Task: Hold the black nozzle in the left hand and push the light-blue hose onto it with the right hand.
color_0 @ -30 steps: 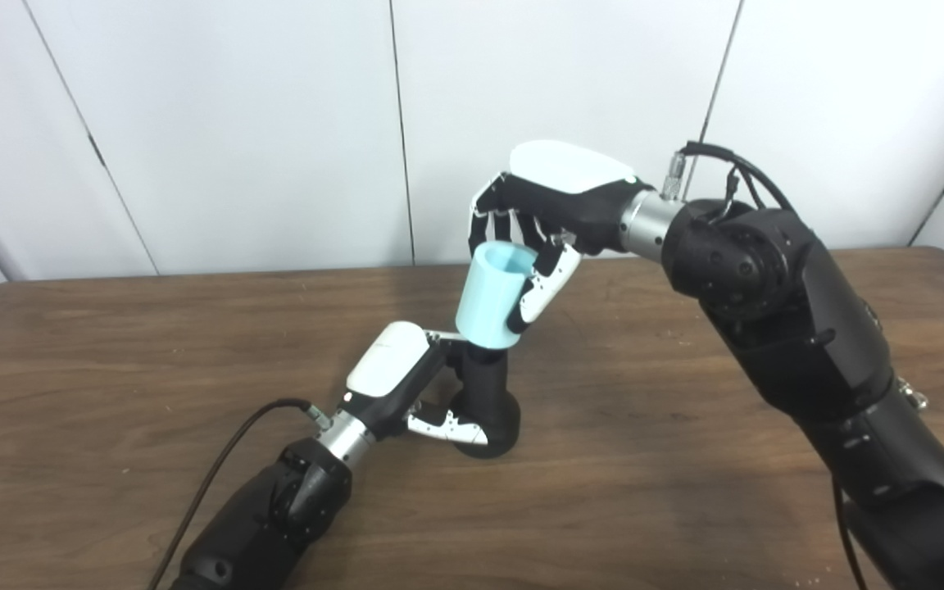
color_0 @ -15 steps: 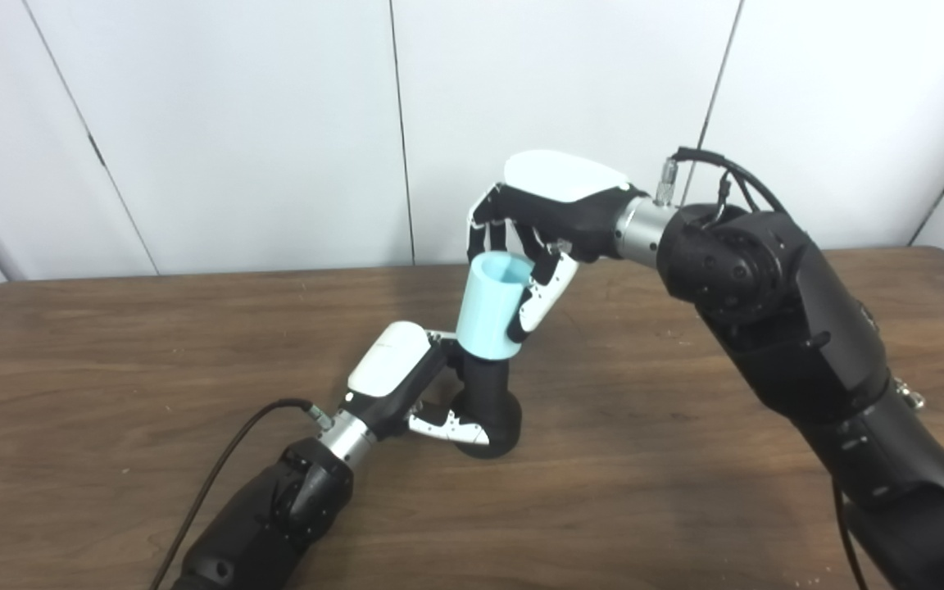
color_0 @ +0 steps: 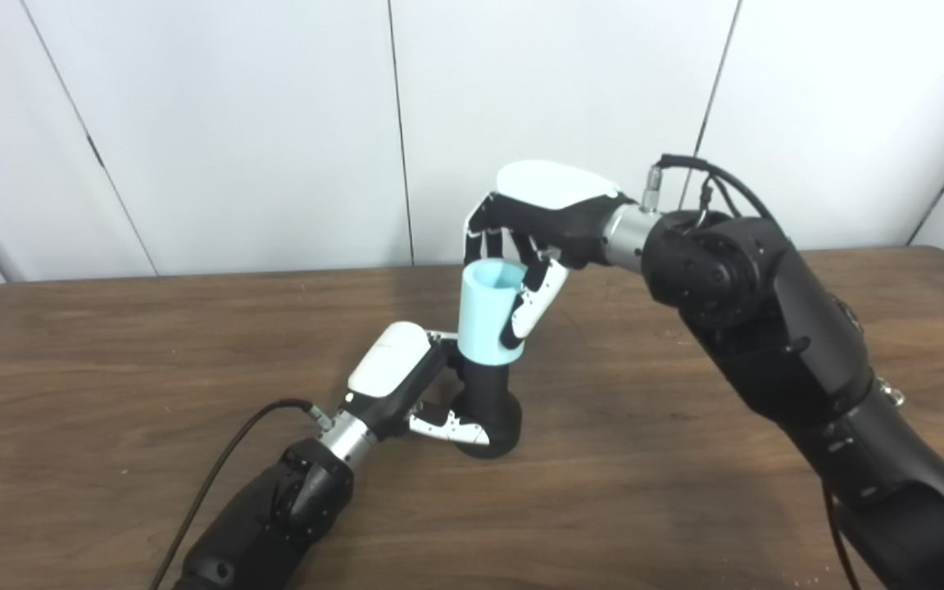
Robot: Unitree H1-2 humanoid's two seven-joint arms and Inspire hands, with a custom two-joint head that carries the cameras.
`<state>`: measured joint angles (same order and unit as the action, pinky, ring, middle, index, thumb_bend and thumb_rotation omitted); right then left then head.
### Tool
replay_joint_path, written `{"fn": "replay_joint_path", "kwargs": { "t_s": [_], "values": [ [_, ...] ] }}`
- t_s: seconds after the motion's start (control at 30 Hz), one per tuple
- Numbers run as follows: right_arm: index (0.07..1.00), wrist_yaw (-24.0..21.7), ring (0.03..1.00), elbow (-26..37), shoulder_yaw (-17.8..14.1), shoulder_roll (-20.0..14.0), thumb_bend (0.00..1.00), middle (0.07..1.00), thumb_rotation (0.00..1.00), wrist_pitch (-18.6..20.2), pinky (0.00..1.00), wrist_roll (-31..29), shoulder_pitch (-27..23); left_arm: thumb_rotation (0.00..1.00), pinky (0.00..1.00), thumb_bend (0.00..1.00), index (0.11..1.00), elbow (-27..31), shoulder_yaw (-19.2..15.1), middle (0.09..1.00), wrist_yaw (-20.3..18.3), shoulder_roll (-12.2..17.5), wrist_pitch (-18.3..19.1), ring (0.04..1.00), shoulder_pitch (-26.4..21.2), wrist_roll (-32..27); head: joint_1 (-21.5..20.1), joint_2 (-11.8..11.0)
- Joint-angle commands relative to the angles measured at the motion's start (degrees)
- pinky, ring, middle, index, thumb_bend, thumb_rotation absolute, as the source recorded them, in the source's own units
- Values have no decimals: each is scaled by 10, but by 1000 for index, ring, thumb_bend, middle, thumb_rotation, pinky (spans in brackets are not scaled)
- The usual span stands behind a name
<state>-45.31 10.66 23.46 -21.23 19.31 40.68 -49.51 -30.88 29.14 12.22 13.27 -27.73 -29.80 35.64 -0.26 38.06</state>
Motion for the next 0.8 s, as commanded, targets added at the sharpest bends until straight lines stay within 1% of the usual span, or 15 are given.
{"fn": "replay_joint_path", "kwargs": {
  "t_s": [0.0,0.33,0.5,0.73,0.77],
  "values": [
    [482,-20,234,-4,14,-2,532,472,0,4,147,12,-35,427,500,656,413,-62,41,415,-14,-36,11,446,127,14,0,1],
    [482,-33,256,3,29,-2,532,472,0,8,173,21,-37,428,498,656,413,-62,42,421,-16,-34,10,457,127,13,-1,2],
    [482,-38,245,0,34,1,532,472,0,8,163,24,-36,426,500,657,414,-57,41,425,-19,-34,12,466,128,13,0,5],
    [482,-49,247,-4,24,-3,532,472,0,14,162,7,-45,426,501,657,414,-59,41,427,-19,-35,11,466,127,13,-1,5],
    [495,-51,249,-4,23,-3,528,435,0,15,165,5,-45,426,502,657,415,-59,41,427,-18,-35,11,466,127,13,-1,5]
  ]
}}
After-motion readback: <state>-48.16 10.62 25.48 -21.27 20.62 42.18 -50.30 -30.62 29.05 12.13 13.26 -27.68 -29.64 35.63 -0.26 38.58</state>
